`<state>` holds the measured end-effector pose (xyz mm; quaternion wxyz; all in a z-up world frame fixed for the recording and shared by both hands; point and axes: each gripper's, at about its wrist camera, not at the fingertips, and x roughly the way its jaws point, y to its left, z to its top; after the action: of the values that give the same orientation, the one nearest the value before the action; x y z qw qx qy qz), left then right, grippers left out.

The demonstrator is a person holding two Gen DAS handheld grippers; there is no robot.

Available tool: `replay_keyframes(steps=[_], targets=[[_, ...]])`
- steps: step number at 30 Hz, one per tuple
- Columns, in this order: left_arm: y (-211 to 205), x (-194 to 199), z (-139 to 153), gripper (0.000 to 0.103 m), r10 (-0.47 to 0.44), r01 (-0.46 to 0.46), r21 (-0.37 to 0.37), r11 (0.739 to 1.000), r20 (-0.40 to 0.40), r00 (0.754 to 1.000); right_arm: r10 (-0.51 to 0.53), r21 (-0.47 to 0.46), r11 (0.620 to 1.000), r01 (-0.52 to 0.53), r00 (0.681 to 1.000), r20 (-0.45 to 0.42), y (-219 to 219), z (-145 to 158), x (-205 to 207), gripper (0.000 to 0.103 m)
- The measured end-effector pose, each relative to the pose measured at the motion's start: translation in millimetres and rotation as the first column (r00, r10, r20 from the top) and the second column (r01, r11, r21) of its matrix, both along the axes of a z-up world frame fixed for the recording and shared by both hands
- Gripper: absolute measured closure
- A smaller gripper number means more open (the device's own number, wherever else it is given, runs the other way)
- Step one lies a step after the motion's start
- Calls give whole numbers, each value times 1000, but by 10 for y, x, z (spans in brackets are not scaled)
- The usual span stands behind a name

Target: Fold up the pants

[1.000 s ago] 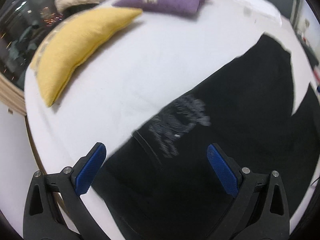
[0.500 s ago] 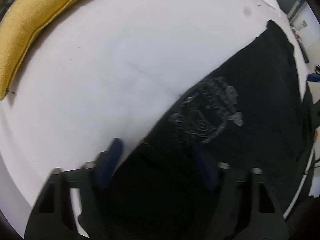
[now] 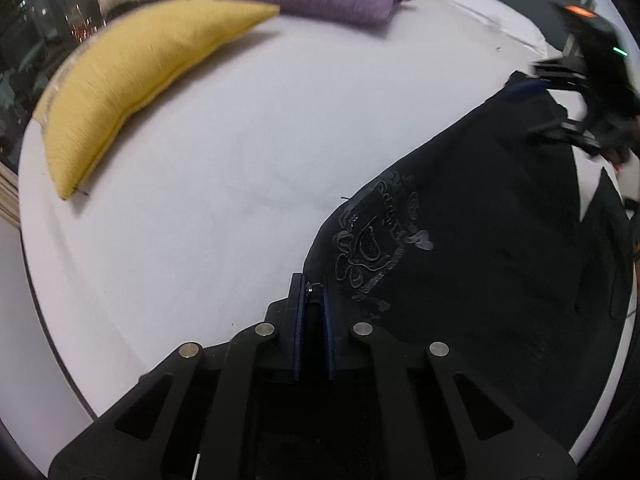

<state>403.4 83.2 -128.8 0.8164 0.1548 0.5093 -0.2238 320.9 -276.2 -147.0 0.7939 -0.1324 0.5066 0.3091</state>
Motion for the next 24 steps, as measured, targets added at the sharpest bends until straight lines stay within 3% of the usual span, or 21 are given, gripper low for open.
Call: replay_keyframes(steps=[6, 11, 17, 22, 24], targets=[[-92, -358, 316, 96, -39, 39, 2, 999, 137, 990, 53, -88, 994, -57, 998, -44, 10, -180, 253, 42], [-13, -543, 417, 96, -53, 54, 0, 999, 183, 982, 101, -202, 973, -115, 992, -78, -66, -330, 383, 42], [8, -738, 514, 96, -75, 75, 7, 997, 233, 970, 150, -244, 955, -171, 983, -105, -16, -462, 477, 43], [-17, -892, 494, 96, -74, 74, 8, 997, 221, 972, 174, -217, 955, -202, 974, -143, 124, -484, 444, 83], [-14, -894, 495, 96, -66, 66, 7, 998, 222, 973, 174, -225, 954, -196, 978, -113, 148, -427, 385, 85]])
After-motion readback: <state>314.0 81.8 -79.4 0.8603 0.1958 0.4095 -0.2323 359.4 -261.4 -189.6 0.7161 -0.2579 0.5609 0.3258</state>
